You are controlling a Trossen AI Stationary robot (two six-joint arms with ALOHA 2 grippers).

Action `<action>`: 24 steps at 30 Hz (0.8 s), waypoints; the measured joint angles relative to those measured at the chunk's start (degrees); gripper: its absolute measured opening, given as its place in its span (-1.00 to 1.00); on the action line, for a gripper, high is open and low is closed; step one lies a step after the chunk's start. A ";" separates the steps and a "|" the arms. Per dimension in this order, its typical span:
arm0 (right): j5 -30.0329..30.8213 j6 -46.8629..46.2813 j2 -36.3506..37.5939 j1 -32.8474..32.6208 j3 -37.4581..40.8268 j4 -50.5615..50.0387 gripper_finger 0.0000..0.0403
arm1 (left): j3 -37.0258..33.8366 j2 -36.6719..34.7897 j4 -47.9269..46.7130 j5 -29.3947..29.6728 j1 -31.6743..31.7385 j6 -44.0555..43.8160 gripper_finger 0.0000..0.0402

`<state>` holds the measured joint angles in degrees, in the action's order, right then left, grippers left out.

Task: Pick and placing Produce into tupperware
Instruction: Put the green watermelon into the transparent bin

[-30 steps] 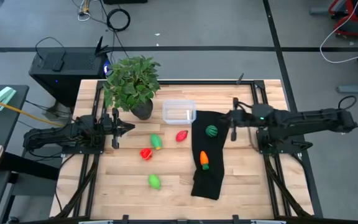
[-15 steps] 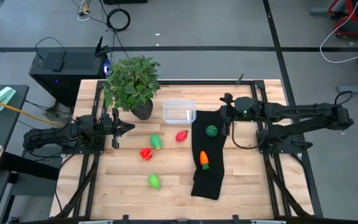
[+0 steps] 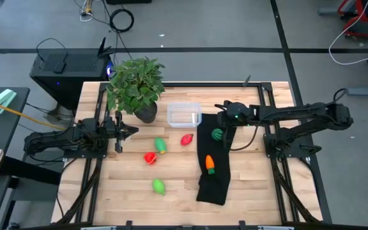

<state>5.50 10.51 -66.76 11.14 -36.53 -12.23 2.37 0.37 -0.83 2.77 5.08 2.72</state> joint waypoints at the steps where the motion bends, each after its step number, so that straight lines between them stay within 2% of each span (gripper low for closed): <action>1: 0.00 0.02 0.03 -0.02 0.00 0.08 -0.62 | 0.00 -0.01 0.01 0.02 0.00 0.00 -0.84; 7: -0.28 -3.84 1.54 -0.07 -0.44 0.29 -0.03 | 0.00 0.00 -0.01 0.02 0.00 0.00 -0.85; 12: -5.21 -9.09 0.88 -0.31 -0.50 -1.02 0.48 | 0.00 -0.01 -0.01 0.02 0.00 0.00 -0.82; 15: -5.69 -9.50 -0.43 -1.50 -0.50 -3.46 0.71 | 0.00 -0.01 -0.01 0.00 0.00 0.02 -0.80; 19: -4.61 -10.34 -2.35 -2.88 -0.50 -5.66 0.90 | 0.00 0.00 -0.04 0.02 0.00 0.02 -0.81; 24: -3.36 -10.52 -4.98 -3.19 -0.50 -6.93 0.97 | 0.00 0.00 -0.04 0.02 0.00 0.02 -0.84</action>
<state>2.14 -0.01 -71.74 7.94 -37.04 -19.16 2.37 0.38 -0.86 2.79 5.08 2.74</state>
